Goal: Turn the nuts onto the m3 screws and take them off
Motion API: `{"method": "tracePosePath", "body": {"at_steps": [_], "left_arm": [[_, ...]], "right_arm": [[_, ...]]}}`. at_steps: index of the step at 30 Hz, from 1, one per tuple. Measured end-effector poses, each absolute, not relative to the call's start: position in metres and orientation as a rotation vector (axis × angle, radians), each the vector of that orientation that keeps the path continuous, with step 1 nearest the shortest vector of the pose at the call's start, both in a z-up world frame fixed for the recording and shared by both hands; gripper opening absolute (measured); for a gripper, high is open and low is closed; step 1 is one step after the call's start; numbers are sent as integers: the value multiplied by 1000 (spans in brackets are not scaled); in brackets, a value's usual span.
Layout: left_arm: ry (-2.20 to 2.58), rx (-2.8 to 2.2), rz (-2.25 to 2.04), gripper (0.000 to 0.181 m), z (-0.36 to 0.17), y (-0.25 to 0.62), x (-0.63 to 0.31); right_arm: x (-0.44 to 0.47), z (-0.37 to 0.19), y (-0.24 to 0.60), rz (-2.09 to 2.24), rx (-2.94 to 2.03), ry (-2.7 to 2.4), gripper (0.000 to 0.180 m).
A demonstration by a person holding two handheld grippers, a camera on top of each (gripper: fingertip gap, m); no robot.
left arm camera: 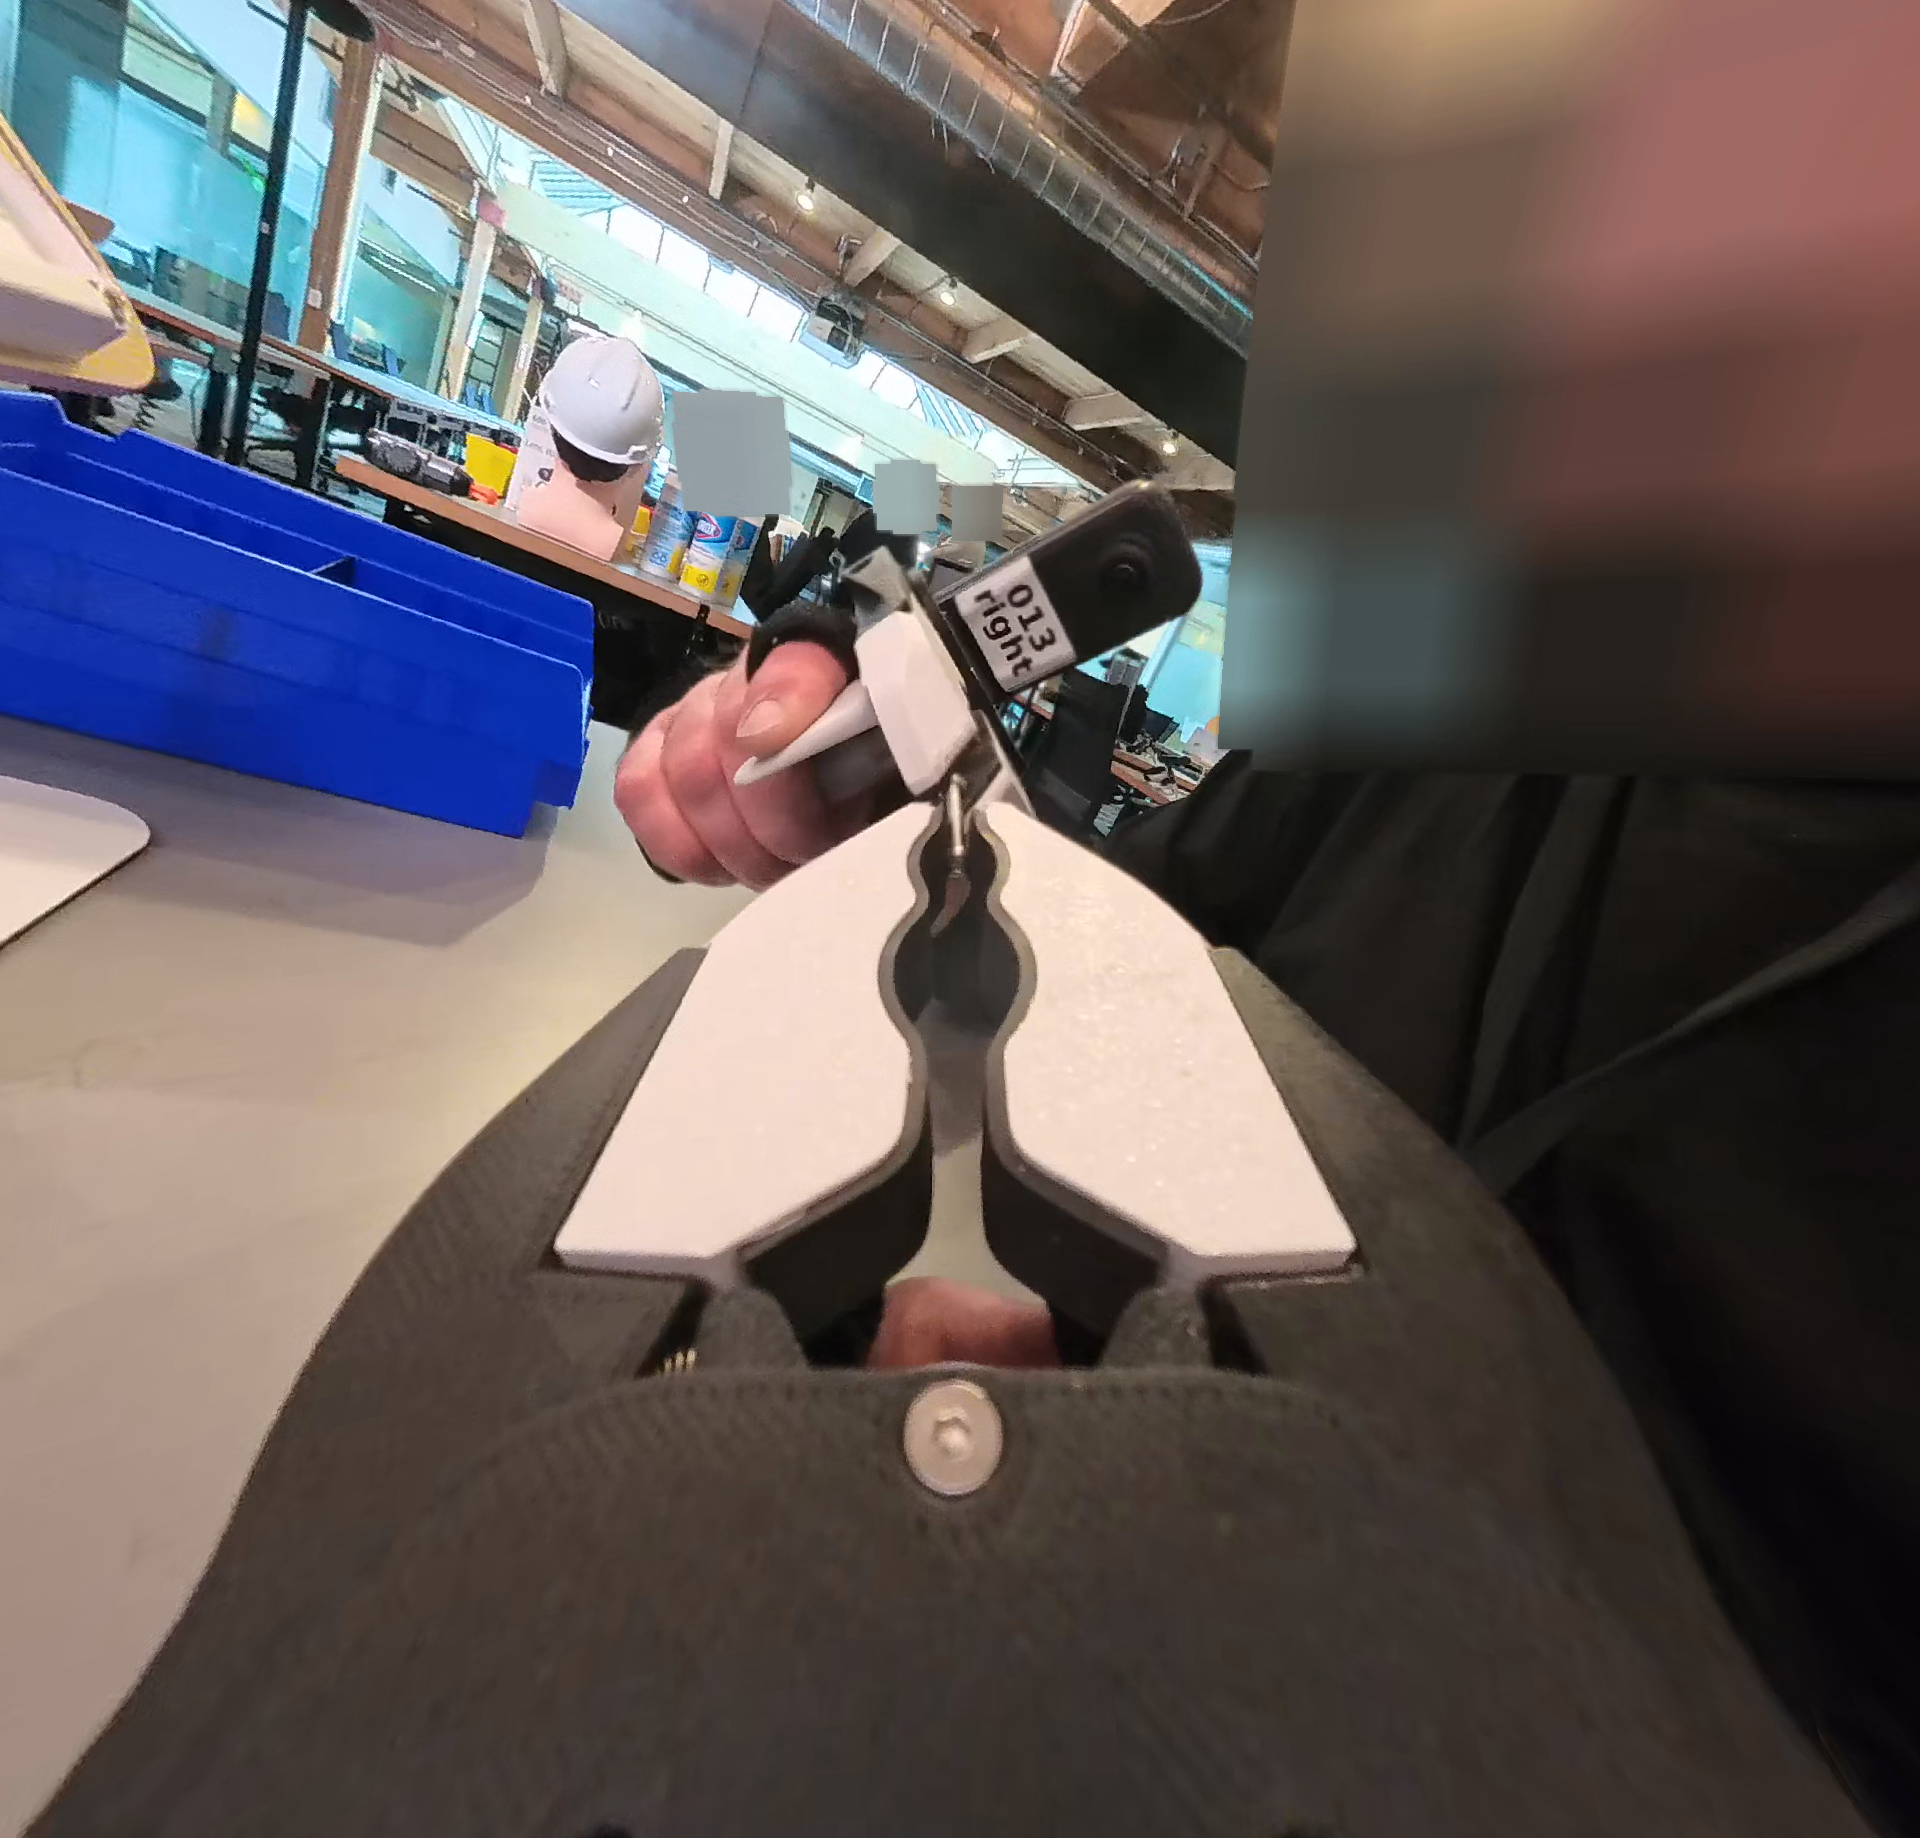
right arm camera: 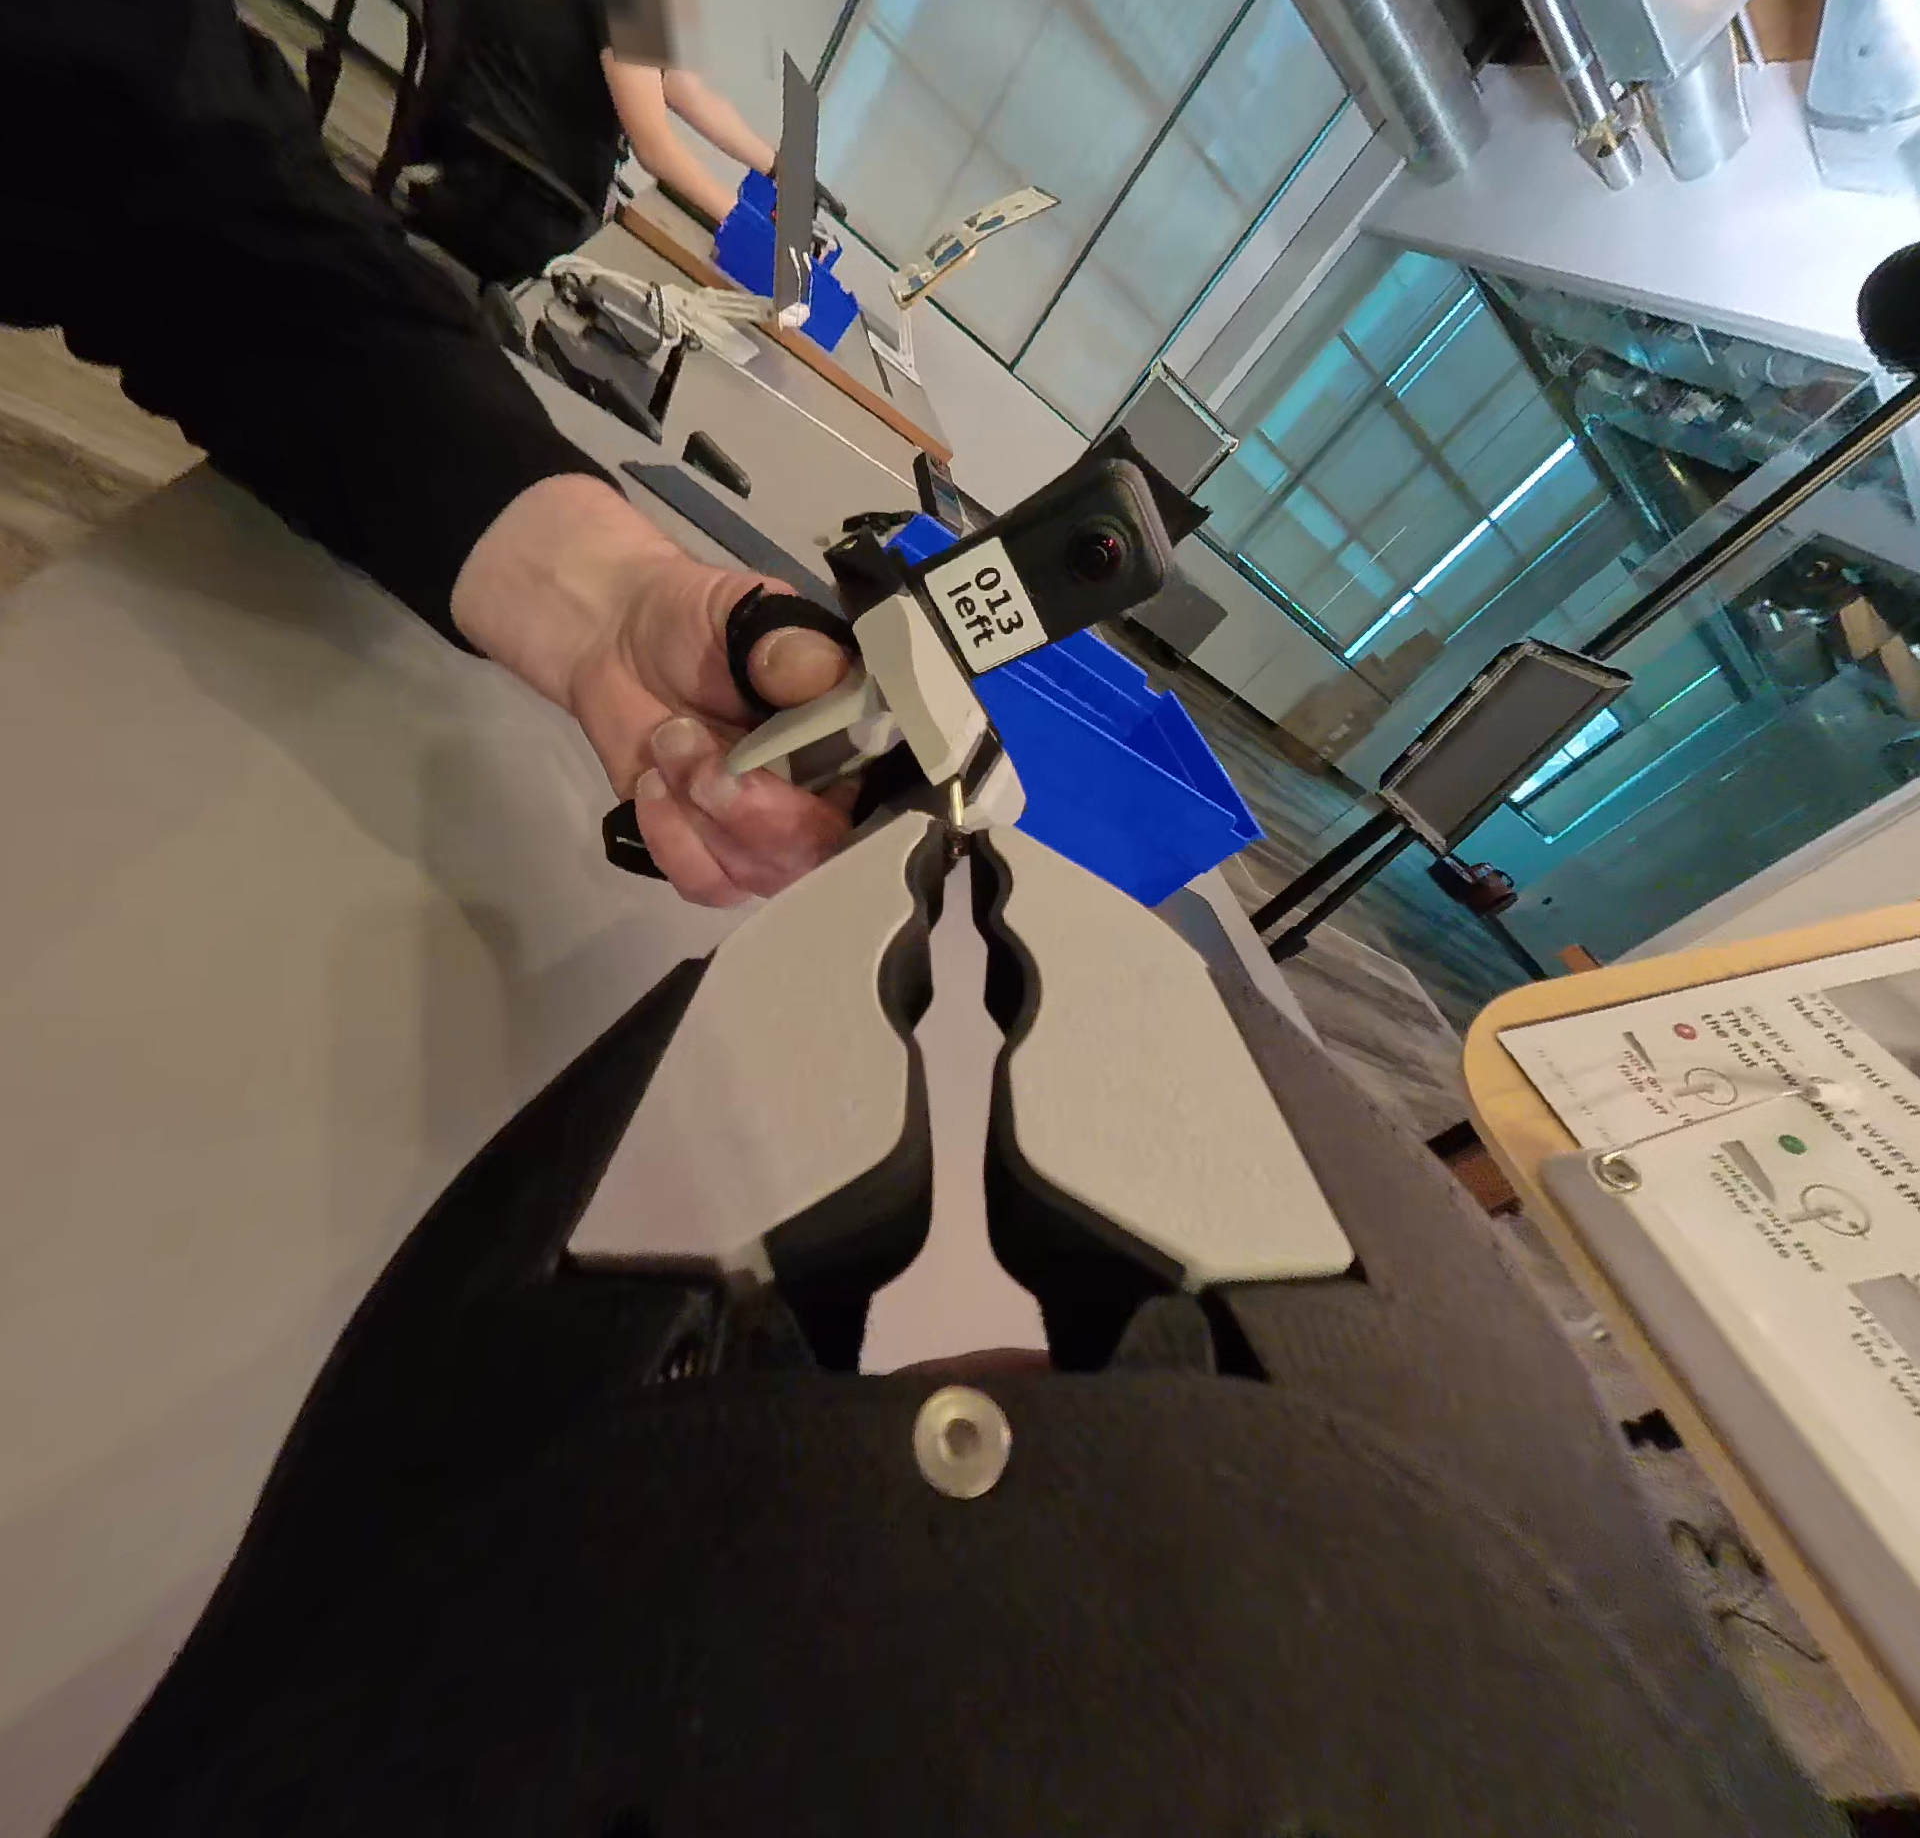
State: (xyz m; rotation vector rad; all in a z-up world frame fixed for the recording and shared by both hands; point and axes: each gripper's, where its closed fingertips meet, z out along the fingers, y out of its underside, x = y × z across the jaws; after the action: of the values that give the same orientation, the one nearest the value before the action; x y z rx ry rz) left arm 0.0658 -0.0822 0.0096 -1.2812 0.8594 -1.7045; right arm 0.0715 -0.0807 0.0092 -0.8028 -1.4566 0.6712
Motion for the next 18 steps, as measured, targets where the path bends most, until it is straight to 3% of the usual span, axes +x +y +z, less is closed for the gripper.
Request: {"method": "tracePosePath", "body": {"at_steps": [2, 8, 13, 18], "left_arm": [[863, -1264, -1692, 4, 9, -83, 66], [926, -1238, -1439, 32, 8, -77, 64], [1086, -1201, -929, 37, 3, -69, 66], [1127, -1125, -766, 35, 12, -68, 65]], "right_arm": [[72, 8, -80, 708, -825, -1444, 5], [80, 7, -67, 942, -951, -1329, 4], [79, 6, -68, 1304, -1043, -1233, 4], [77, 6, -69, 1589, -1084, -1114, 4]]}}
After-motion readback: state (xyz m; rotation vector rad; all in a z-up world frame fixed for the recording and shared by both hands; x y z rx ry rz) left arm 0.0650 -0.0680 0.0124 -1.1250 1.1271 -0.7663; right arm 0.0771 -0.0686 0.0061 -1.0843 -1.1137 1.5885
